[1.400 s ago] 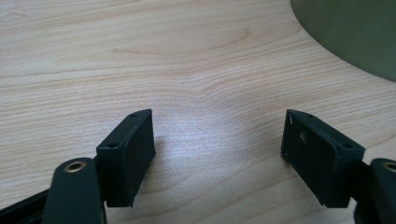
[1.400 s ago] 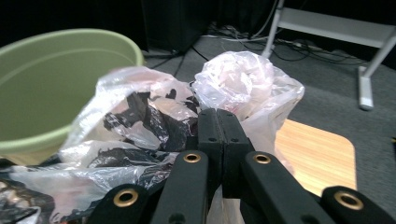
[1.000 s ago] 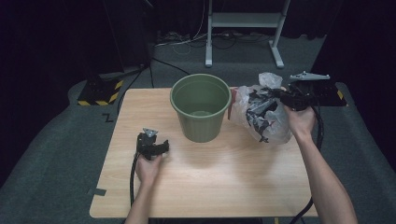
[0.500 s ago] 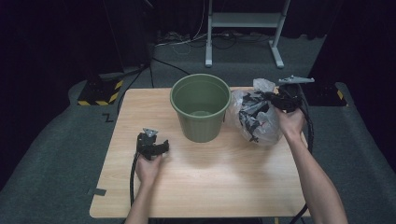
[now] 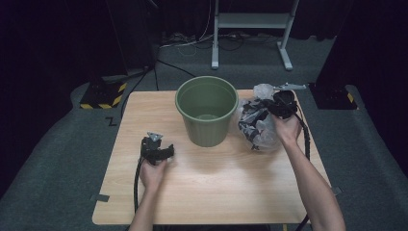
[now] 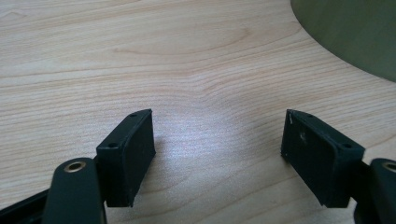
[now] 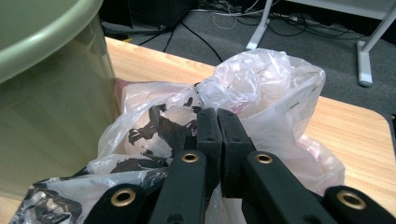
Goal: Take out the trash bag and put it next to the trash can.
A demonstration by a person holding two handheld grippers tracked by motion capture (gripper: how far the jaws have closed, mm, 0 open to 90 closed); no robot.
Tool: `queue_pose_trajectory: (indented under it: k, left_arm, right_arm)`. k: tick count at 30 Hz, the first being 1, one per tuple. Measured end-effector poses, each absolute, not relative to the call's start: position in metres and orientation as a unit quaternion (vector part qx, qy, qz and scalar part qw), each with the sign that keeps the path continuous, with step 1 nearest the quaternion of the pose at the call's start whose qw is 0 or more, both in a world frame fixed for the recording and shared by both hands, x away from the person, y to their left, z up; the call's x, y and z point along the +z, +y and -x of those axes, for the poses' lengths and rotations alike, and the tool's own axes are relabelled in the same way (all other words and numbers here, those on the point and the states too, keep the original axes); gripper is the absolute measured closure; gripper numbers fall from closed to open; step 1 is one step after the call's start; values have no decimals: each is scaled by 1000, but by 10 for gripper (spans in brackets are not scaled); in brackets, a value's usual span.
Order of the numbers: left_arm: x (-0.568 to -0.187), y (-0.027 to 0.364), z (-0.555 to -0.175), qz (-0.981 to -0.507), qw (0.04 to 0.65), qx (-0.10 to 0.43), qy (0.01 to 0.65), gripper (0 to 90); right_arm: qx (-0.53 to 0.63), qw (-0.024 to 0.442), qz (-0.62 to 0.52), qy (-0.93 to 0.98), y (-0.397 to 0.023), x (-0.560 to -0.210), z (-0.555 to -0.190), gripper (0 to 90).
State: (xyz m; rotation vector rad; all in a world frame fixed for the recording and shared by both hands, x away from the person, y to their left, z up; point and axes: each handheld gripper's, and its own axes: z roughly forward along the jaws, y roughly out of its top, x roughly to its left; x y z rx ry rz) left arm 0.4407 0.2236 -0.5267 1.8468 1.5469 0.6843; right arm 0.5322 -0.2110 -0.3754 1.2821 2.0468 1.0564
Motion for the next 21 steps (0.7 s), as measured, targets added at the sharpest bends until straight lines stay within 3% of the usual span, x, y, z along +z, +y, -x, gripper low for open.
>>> queue_pose_trajectory:
  k: [11, 21]
  left_arm:
    - [-527, 224, -441, -700, 313, 260, 586, 254]
    - [-527, 224, -441, -700, 313, 260, 587, 254]
  right_arm:
    - [374, 242, -469, 762, -197, -389, -542, 872]
    - [363, 226, -476, 768, -197, -394, -545, 797]
